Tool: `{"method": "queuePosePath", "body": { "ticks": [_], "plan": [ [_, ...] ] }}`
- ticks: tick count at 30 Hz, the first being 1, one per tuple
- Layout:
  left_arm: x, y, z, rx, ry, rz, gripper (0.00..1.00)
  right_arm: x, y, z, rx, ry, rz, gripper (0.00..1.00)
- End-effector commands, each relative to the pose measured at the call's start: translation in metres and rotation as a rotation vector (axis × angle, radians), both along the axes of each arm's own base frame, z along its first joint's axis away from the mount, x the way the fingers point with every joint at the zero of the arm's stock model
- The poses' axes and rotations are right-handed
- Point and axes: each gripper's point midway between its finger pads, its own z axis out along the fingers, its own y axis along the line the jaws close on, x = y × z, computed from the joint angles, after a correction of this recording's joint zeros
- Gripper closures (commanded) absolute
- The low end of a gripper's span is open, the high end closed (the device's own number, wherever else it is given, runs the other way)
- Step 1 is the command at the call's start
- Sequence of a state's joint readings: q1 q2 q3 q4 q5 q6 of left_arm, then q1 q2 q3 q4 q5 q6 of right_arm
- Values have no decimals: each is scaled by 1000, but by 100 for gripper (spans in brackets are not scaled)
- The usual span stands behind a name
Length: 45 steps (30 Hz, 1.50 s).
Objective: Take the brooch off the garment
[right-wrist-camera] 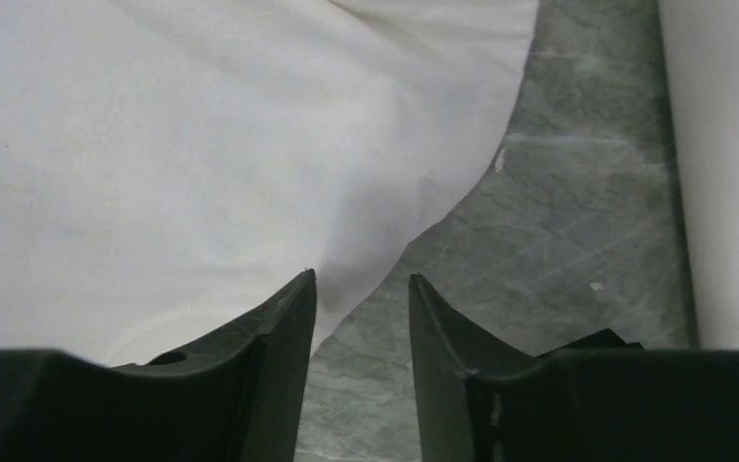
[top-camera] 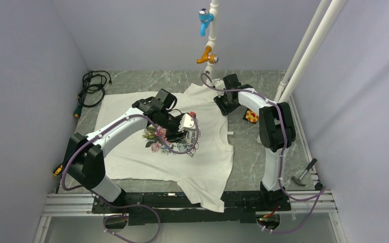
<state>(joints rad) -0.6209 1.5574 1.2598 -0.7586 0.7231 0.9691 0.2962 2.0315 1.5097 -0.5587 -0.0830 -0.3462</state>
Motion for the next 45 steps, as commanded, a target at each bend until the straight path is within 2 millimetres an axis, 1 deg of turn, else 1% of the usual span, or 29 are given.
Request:
{"method": "queuePosePath", "body": {
  "ticks": [1, 3, 7, 10, 11, 13, 18, 20, 22, 23, 28, 31, 32, 34, 36, 38, 42, 45],
  "plan": [
    [11, 9, 3, 1, -20, 55, 42, -5, 8, -5, 36, 32, -24, 55],
    [13, 10, 3, 3, -23, 66, 42, -9, 10, -10, 46, 61, -23, 56],
    [15, 12, 4, 4, -34, 74, 42, -16, 18, -16, 83, 116, -19, 63],
    [16, 14, 3, 12, -35, 79, 42, -19, 26, -15, 129, 148, -20, 80],
    [17, 14, 4, 12, -37, 81, 42, -19, 29, -14, 142, 155, -23, 88],
    [20, 16, 4, 11, -43, 87, 42, -14, 33, -7, 155, 136, -35, 100],
    [23, 18, 3, 10, -40, 106, 42, -5, 47, 19, 137, 33, -50, 100],
    [23, 18, 3, 12, -41, 111, 42, -6, 54, 21, 110, 19, -61, 100],
    [24, 20, 2, 19, -43, 116, 42, -10, 63, 15, 81, 31, -62, 100],
    [24, 21, 1, 23, -45, 119, 42, -12, 65, 10, 65, 40, -64, 99],
    [21, 29, -4, 44, -45, 128, 42, -20, 78, -7, 59, 72, -52, 84],
    [21, 33, -6, 54, -46, 135, 42, -25, 78, -22, 53, 114, -52, 75],
    [21, 33, -6, 56, -47, 138, 42, -26, 76, -27, 48, 127, -53, 75],
    [23, 34, -5, 57, -48, 145, 43, -30, 71, -35, 45, 157, -56, 69],
    [24, 36, -6, 61, -47, 153, 43, -34, 63, -42, 45, 189, -64, 60],
    [26, 37, -6, 65, -44, 159, 43, -37, 52, -46, 31, 213, -70, 54],
    [28, 42, -9, 75, -43, 165, 43, -39, 26, -46, 8, 222, -86, 43],
    [30, 49, -15, 93, -35, 178, 43, -38, 5, -45, -16, 224, -87, 40]
  ]
}}
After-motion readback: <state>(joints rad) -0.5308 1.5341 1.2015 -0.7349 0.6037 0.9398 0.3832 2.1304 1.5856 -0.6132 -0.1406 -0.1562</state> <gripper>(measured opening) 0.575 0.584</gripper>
